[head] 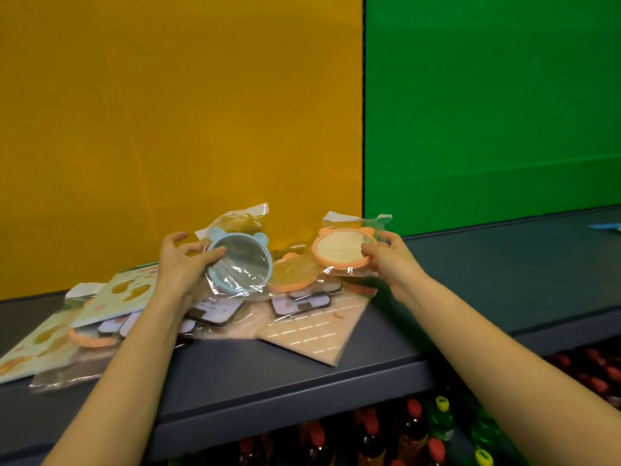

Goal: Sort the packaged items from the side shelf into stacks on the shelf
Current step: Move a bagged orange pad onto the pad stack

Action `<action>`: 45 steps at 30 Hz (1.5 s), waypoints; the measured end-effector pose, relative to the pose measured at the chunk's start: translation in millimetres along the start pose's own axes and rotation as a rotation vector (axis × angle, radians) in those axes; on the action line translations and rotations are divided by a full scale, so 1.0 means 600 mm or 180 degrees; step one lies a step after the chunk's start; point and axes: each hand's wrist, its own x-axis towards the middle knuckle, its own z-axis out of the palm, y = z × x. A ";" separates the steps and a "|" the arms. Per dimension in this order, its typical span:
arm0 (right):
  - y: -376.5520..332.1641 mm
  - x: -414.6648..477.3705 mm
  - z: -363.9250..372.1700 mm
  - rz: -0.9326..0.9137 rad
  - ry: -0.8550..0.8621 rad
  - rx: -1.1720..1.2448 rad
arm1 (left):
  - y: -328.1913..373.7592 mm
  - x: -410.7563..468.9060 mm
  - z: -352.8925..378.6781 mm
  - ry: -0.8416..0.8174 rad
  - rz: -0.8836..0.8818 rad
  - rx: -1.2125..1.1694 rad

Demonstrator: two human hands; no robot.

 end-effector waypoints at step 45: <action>-0.094 0.110 -0.982 -0.0266 0.1112 -0.0452 | 0.045 -0.411 1.030 -0.1547 -0.0548 0.0231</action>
